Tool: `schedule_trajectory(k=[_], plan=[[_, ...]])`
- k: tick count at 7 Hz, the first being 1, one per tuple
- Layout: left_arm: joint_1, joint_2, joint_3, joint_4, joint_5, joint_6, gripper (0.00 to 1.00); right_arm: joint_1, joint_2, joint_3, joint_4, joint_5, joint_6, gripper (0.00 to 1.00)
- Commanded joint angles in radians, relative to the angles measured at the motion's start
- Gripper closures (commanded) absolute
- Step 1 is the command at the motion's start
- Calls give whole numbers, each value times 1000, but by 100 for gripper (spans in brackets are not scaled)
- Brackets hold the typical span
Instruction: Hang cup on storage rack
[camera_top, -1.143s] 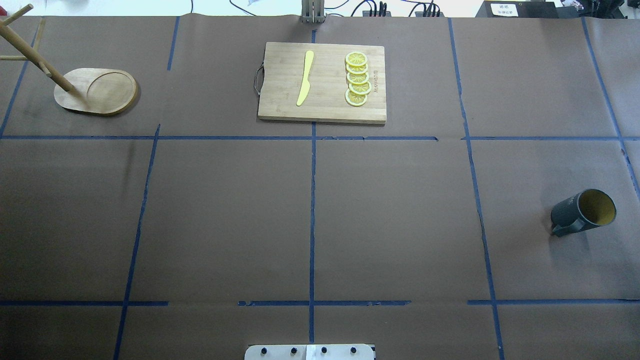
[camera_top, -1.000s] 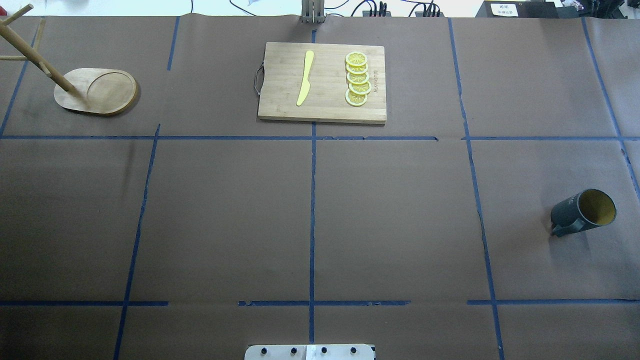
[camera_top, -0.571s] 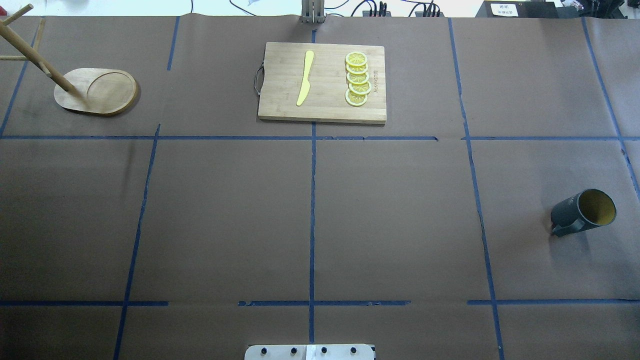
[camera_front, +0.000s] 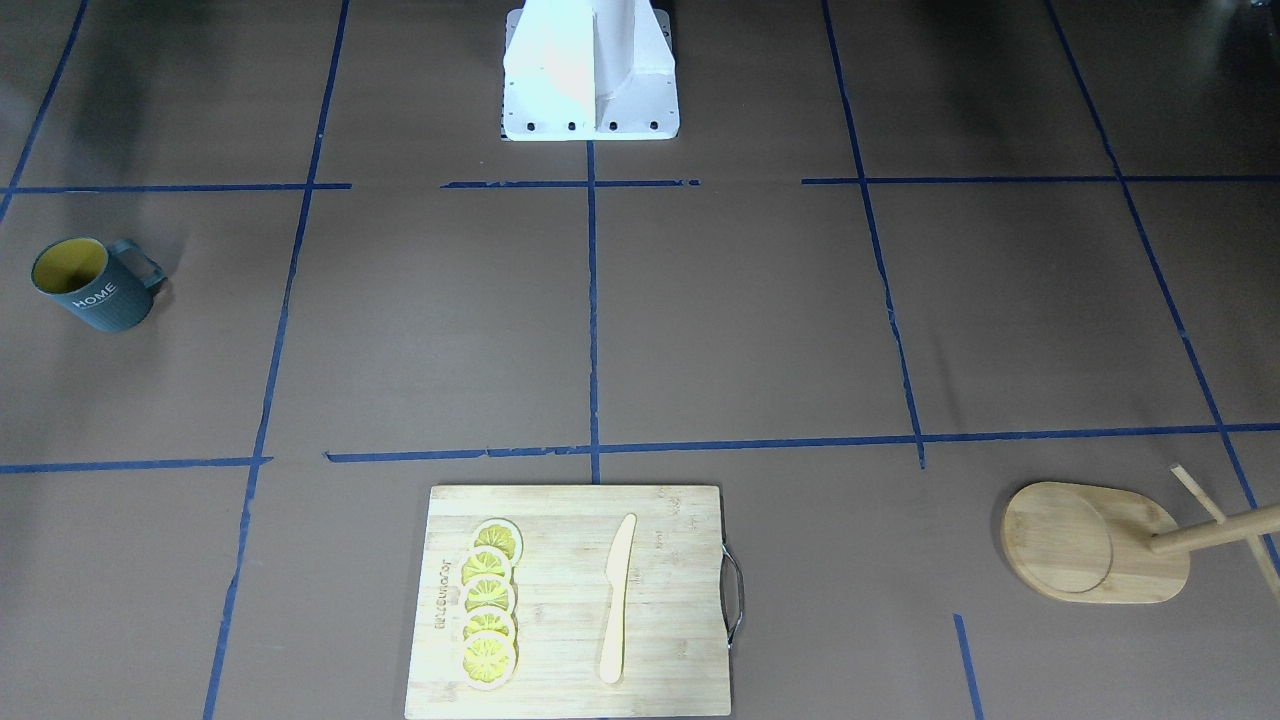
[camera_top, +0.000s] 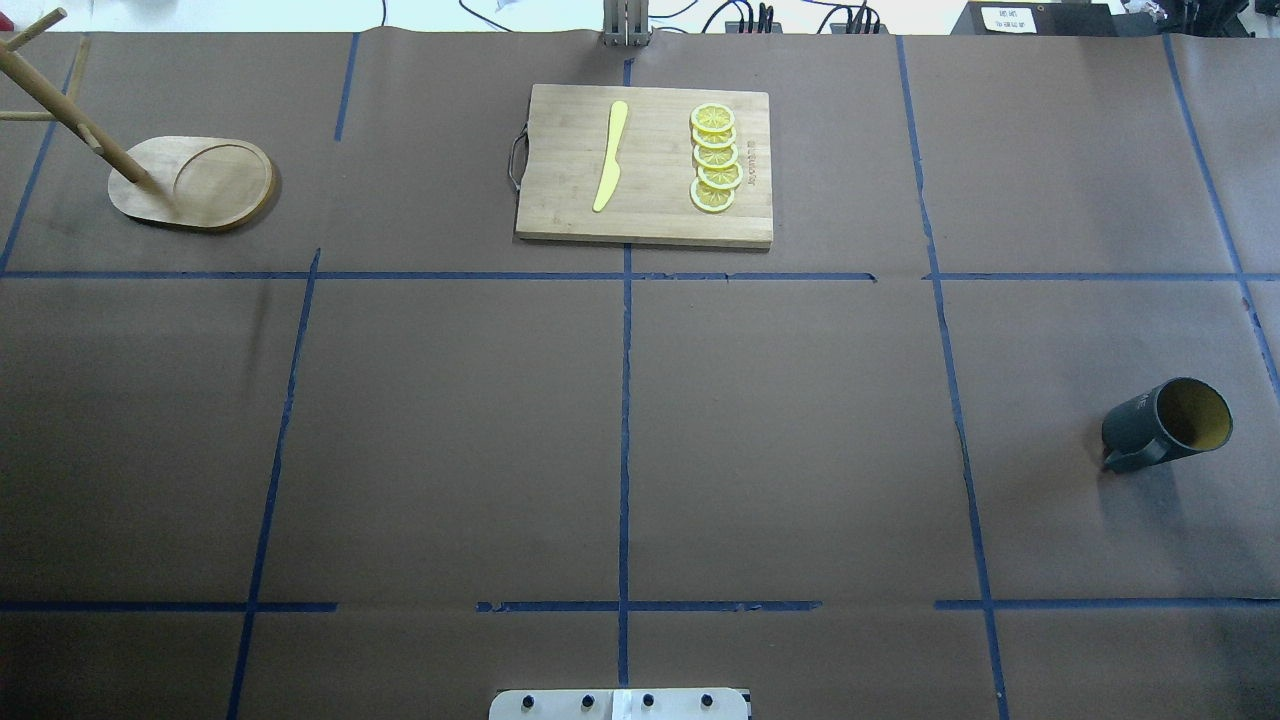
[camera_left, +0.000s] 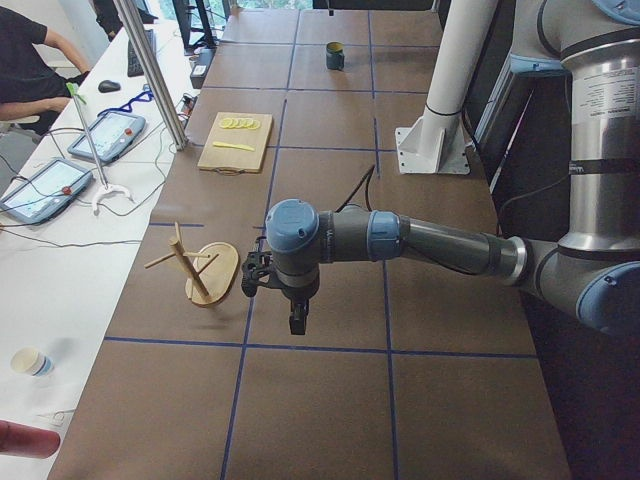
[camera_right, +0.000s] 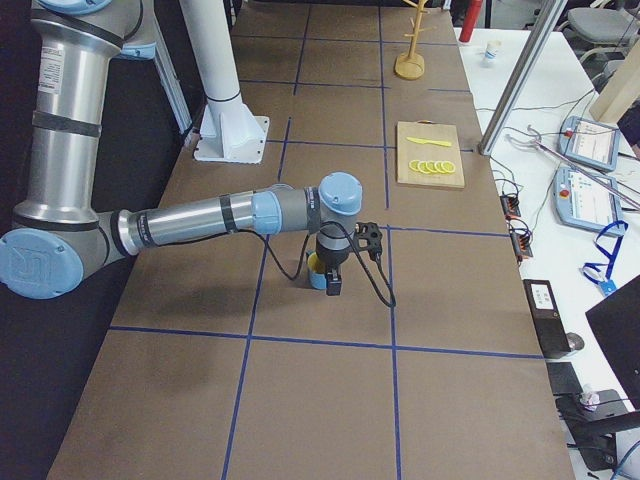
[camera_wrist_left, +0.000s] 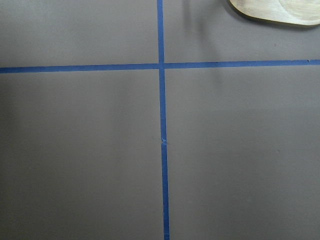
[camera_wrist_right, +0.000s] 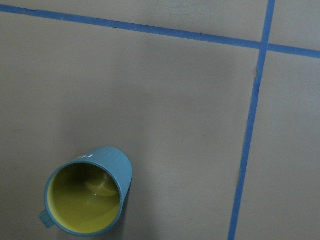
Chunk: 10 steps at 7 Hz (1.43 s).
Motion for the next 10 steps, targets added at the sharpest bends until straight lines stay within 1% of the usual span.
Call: schedule_trajectory(k=[1, 2, 3, 5, 6, 7, 8, 9, 10], plan=[[0, -1, -3, -2, -1, 0, 0, -142, -32, -33, 193, -64, 303, 1], [0, -1, -4, -2, -1, 0, 0, -171, -35, -57, 271, -62, 398, 2], [2, -1, -12, -2, -1, 0, 0, -237, -35, -83, 342, -69, 491, 2], [2, -2, -14, -2, -1, 0, 0, -259, -51, -161, 475, -63, 513, 3], [0, -4, -15, -2, -1, 0, 0, -285, -49, -163, 484, -65, 553, 8], [2, -4, -15, -2, -1, 0, 0, -296, -48, -166, 484, -66, 559, 36], [0, -5, -15, -2, 0, 0, 0, -299, -43, -166, 484, -65, 560, 77], [0, -5, -15, -2, -1, 0, 0, -299, -41, -163, 484, -65, 555, 100], [0, -5, -15, -2, -1, 0, 0, -302, -41, -157, 499, -63, 546, 100]])
